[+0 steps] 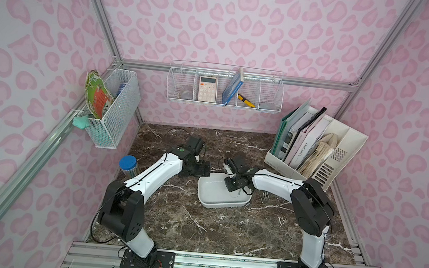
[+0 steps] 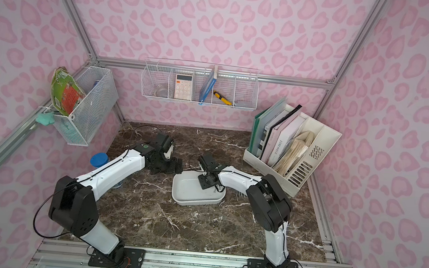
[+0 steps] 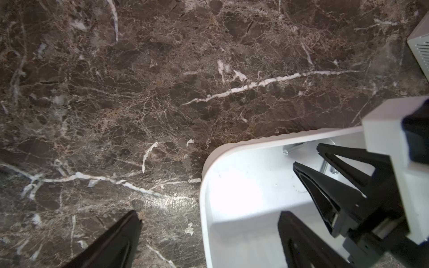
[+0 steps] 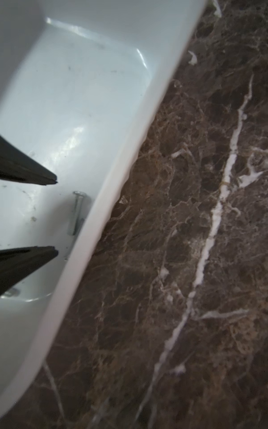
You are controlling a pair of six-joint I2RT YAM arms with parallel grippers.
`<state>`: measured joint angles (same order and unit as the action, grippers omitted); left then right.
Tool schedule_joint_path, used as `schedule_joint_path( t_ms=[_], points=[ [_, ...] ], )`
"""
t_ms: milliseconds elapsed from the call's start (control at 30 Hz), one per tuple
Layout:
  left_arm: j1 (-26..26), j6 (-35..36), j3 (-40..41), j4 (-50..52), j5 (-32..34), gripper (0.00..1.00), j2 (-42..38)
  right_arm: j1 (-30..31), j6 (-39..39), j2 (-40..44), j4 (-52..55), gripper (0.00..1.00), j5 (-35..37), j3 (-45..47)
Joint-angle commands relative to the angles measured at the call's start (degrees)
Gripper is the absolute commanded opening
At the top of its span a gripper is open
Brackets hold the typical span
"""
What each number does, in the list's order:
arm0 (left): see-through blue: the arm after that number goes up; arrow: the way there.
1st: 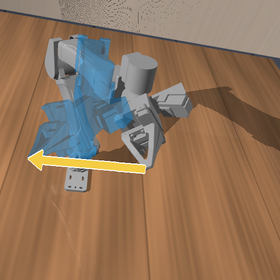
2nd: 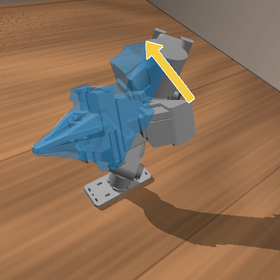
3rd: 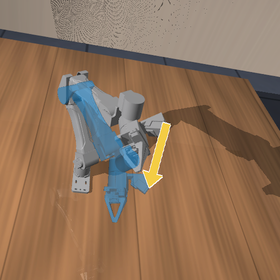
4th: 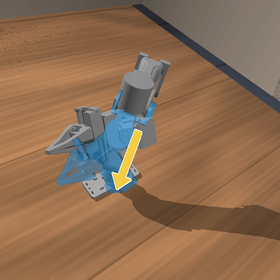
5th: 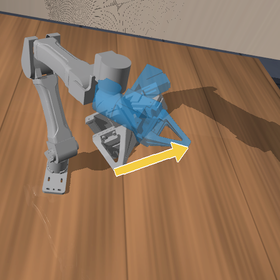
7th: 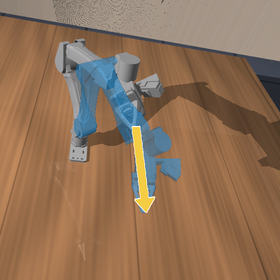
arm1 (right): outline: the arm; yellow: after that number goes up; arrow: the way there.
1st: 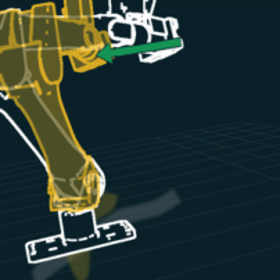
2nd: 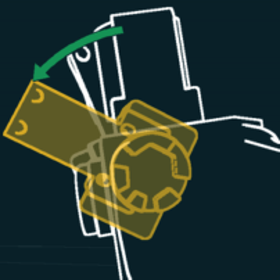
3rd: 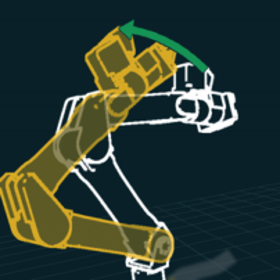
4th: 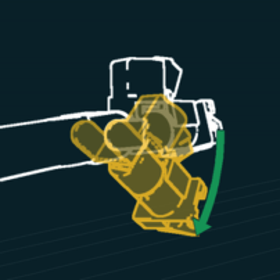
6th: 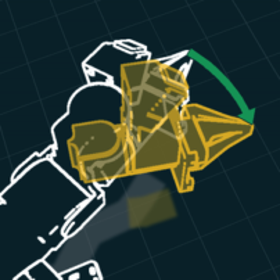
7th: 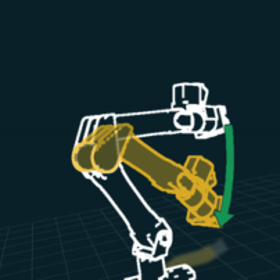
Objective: Take out the screws from the storage box
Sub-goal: Pick up the screw from the storage box.
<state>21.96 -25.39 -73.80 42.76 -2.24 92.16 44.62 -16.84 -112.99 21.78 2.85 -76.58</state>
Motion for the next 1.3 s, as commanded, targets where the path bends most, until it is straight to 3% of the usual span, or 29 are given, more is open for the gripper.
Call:
schedule_joint_path(
  t_ms=[0,500,1033,1267],
  points=[
    [-0.1,-0.1,0.1,0.4,-0.3,0.97,-0.4,0.3,-6.0,-0.7,0.5,0.47,1.3,-0.7],
    [-0.1,-0.2,0.1,0.3,-2.3,0.97,-0.2,1.7,-15.3,-4.6,1.7,0.47,3.1,-3.6],
    [-0.1,-0.1,0.1,0.3,-2.4,0.97,0.2,1.8,-14.8,-4.0,3.5,0.36,3.2,-2.6],
    [-0.1,-0.1,0.0,0.5,-2.4,0.97,0.3,1.9,-13.7,-3.3,3.5,0.38,3.0,-1.9]
  ],
)
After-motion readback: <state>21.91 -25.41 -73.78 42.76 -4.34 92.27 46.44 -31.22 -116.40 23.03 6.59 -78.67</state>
